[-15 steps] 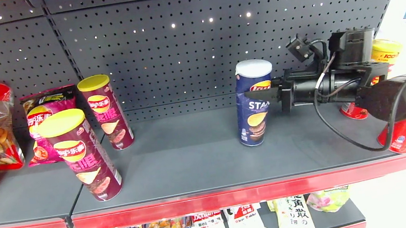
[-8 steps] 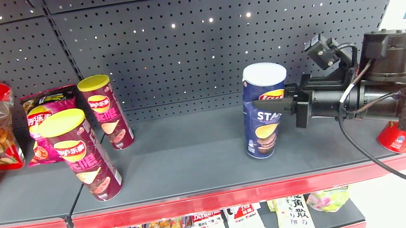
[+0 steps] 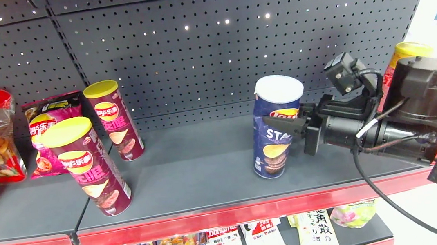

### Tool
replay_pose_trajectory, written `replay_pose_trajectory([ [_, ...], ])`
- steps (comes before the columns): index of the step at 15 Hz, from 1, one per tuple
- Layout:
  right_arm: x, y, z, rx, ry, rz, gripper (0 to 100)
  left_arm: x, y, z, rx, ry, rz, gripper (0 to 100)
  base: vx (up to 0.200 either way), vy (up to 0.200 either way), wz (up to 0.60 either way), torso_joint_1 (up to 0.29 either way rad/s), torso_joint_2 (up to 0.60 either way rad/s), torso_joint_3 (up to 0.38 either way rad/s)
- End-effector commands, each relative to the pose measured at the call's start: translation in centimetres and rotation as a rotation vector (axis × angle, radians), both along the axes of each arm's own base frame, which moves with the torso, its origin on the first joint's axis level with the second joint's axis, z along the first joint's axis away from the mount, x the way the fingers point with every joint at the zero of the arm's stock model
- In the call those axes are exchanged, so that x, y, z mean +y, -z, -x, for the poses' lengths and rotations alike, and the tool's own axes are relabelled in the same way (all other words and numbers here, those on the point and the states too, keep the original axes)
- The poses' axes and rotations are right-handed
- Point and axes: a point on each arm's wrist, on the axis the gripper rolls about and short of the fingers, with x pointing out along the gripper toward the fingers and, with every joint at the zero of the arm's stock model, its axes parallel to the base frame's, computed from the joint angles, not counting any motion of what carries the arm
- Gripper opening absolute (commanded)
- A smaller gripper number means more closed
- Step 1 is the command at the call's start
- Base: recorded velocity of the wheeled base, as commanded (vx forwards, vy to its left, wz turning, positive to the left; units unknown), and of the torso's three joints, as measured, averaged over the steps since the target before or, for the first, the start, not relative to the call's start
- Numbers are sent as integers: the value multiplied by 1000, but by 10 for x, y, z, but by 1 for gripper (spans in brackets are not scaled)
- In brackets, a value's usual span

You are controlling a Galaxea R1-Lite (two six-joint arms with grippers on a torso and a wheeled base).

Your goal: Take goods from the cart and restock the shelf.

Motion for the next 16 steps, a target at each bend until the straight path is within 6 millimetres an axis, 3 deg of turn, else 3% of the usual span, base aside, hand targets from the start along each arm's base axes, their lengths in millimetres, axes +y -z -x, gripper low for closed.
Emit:
replay_pose_trajectory([
  [1, 5, 15, 6, 45, -23, 30, 0, 0, 0, 0, 0, -1, 0, 0, 0, 0, 0, 0, 0, 0],
  [16, 16, 19, 22, 77, -21, 24, 0, 0, 1, 0, 1, 1, 0, 0, 0, 0, 0, 0, 0, 0],
])
